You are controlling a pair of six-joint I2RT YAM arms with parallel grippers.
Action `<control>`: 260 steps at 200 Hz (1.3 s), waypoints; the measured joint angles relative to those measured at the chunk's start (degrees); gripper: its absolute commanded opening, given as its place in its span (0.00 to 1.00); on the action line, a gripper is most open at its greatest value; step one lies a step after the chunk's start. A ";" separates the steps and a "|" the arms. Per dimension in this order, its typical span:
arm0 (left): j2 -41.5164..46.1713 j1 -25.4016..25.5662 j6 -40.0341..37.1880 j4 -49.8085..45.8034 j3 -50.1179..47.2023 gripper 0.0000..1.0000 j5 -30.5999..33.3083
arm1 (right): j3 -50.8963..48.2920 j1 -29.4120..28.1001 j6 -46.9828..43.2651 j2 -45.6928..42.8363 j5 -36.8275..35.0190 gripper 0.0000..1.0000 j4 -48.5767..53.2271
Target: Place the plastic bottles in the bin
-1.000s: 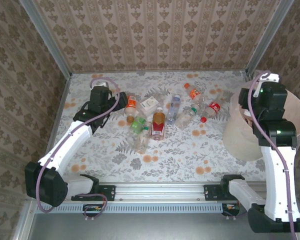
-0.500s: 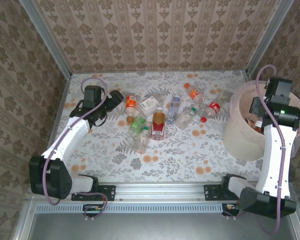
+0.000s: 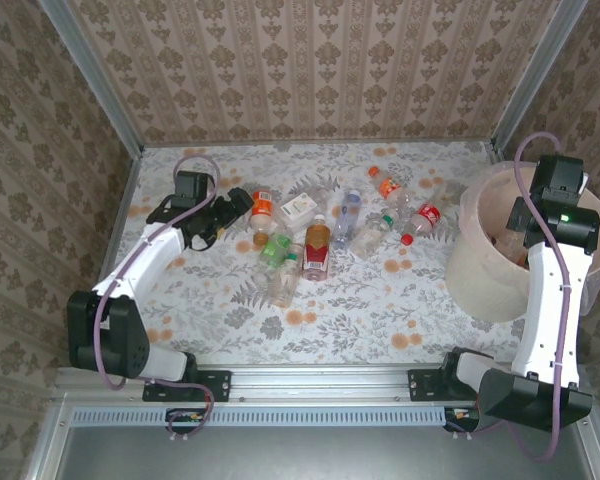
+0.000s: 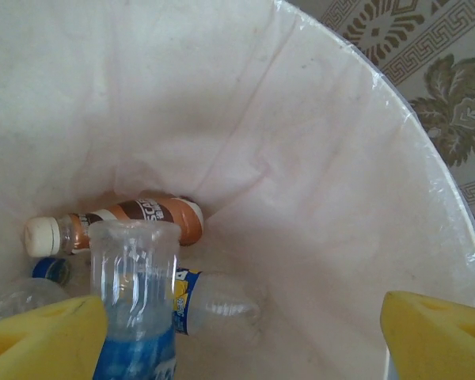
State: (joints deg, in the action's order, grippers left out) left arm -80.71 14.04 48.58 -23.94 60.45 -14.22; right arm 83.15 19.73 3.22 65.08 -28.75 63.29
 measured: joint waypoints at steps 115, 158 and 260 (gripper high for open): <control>-5.75 1.68 -5.62 -2.62 0.50 1.00 -1.07 | -3.67 -11.32 4.83 -5.86 7.43 1.00 -9.25; -11.47 4.42 -10.75 -3.08 7.23 1.00 2.51 | -5.05 -20.61 6.71 -9.51 9.81 1.00 -15.47; -31.78 4.85 -18.99 -8.98 28.11 0.94 9.22 | -21.22 -51.17 12.24 -12.61 16.94 1.00 -42.99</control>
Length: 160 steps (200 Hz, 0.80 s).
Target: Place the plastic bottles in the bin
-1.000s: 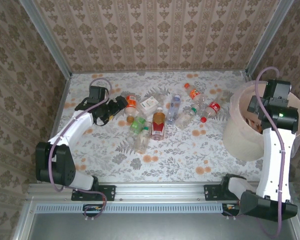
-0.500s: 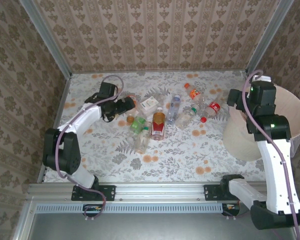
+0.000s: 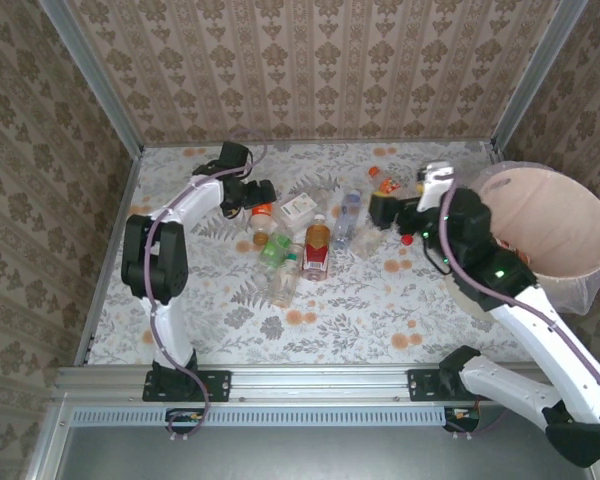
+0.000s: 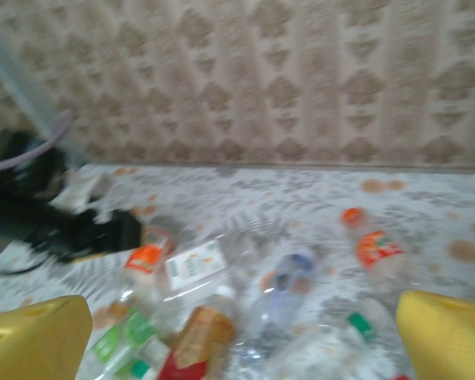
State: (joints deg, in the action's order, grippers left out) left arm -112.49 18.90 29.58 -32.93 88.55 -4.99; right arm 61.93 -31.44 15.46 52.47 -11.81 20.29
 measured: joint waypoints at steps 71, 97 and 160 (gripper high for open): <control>-8.28 0.00 -3.39 -3.48 9.07 0.87 0.87 | -5.16 -8.20 3.04 10.75 -0.22 1.00 -13.88; -11.39 0.15 -4.37 -5.11 12.81 0.84 1.36 | -5.16 -8.50 3.69 10.58 -0.46 1.00 -14.51; -17.42 0.15 -5.44 -8.13 18.47 0.78 1.11 | -5.49 -8.50 5.60 8.68 -1.22 1.00 -13.33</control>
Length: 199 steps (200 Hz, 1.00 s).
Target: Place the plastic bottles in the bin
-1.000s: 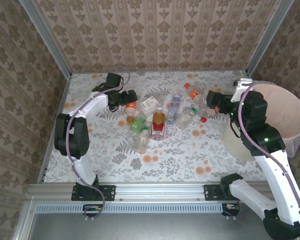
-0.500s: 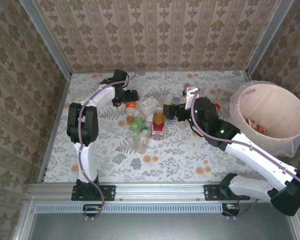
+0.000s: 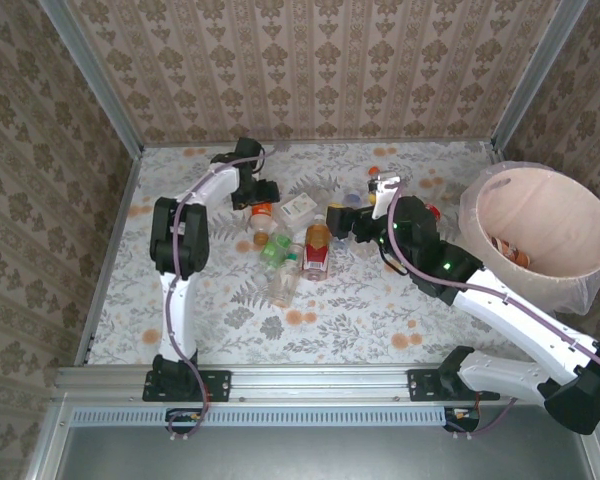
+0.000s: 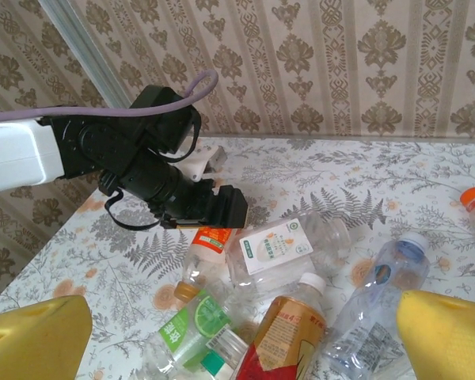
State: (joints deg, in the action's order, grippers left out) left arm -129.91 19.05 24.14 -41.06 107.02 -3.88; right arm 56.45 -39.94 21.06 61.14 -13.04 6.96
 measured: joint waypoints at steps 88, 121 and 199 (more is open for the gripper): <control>-3.34 -0.02 -0.15 0.11 2.08 0.54 0.94 | -0.42 -0.52 0.42 1.27 0.09 1.00 0.96; -1.42 -0.52 0.24 2.80 -1.07 0.49 0.70 | -0.83 -0.63 0.42 1.70 0.24 1.00 0.94; 14.12 -3.08 1.81 12.63 -13.88 0.46 -4.70 | -2.25 -0.70 1.73 3.96 2.03 1.00 -1.22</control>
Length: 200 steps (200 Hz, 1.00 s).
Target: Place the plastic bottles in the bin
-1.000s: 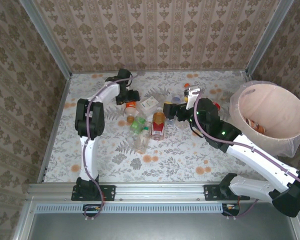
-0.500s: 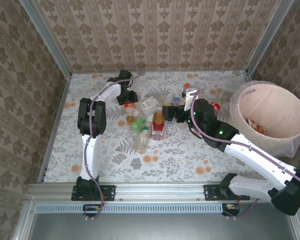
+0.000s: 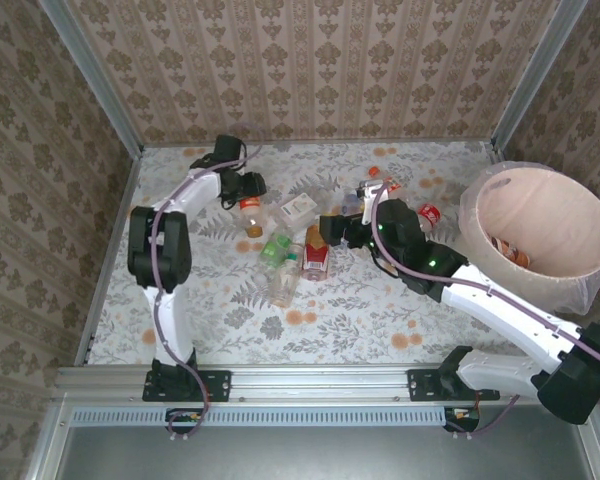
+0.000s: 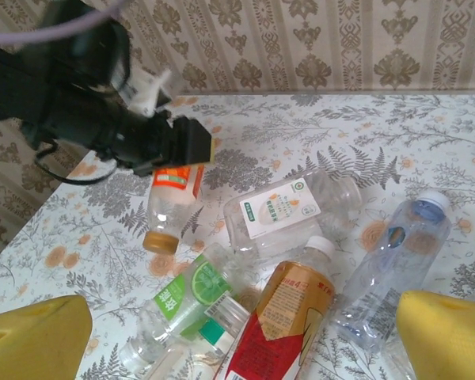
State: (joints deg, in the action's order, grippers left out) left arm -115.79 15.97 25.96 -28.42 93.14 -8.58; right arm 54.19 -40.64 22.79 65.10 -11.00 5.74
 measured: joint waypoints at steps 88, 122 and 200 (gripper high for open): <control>20.94 3.50 5.95 19.02 -16.48 0.45 -9.86 | -2.47 -0.04 3.54 3.26 4.42 1.00 -6.32; 27.21 8.98 7.61 25.51 -20.79 0.45 -10.88 | -2.47 -0.04 5.77 6.36 7.76 1.00 -8.79; 32.22 13.49 14.49 41.09 -28.57 0.46 -16.44 | -2.36 -0.02 10.56 10.91 17.44 1.00 -19.93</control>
State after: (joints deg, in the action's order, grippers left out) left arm -83.57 29.45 40.45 12.67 64.58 -25.02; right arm 51.83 -40.66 33.34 76.01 6.44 -14.20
